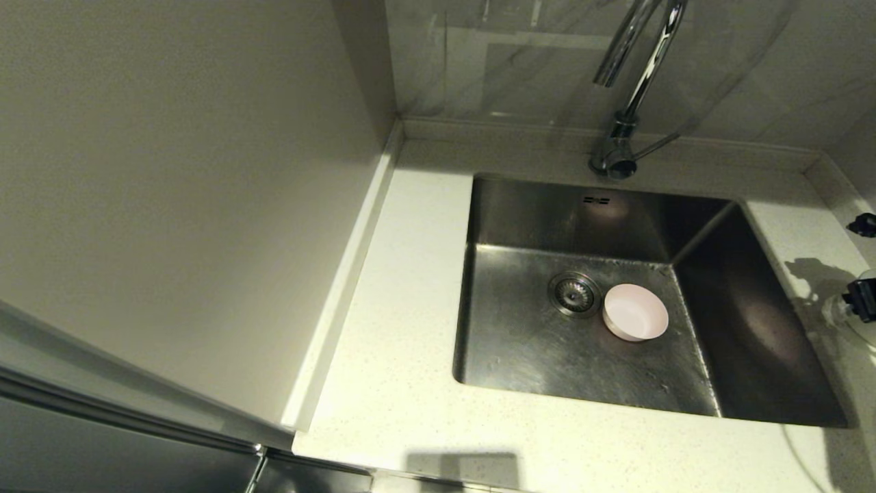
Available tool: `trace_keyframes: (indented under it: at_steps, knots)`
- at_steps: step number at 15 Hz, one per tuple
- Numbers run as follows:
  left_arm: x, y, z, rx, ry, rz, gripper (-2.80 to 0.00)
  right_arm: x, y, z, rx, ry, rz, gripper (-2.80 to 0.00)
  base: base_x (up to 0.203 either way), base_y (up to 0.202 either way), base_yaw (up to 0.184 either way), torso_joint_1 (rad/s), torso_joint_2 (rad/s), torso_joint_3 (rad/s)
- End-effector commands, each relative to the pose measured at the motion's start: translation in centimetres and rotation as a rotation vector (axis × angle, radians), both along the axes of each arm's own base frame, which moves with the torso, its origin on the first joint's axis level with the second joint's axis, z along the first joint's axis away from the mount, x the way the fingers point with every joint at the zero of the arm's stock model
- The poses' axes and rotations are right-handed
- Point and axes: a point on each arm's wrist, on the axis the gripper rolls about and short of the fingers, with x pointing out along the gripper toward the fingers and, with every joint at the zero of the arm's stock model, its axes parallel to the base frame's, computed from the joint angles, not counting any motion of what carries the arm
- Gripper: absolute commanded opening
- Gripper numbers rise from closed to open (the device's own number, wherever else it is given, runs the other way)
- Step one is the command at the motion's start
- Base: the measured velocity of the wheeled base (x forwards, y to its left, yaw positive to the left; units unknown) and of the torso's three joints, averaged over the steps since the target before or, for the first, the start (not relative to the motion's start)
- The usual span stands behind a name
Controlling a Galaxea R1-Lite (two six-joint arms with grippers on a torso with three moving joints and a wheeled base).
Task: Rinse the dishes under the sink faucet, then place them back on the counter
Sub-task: Put a bowl into the sink
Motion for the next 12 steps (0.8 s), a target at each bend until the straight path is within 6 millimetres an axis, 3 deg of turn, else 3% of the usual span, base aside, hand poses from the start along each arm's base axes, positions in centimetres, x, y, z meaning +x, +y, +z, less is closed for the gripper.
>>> trace_keyframes:
  at_steps: [1, 12]
  knots:
    - [-0.01, 0.0, 0.0, -0.001, -0.002, 0.001, -2.8, 0.06, -0.05, -0.05, -0.003, 0.001, 0.003, 0.0, 0.0, 0.0, 0.0, 0.0, 0.0, 0.0]
    - [-0.01, 0.0, 0.0, -0.001, -0.002, 0.001, -2.8, 0.38, -0.1, -0.29, -0.015, -0.025, 0.008, 0.0, 0.0, 0.0, 0.0, 0.0, 0.0, 0.0]
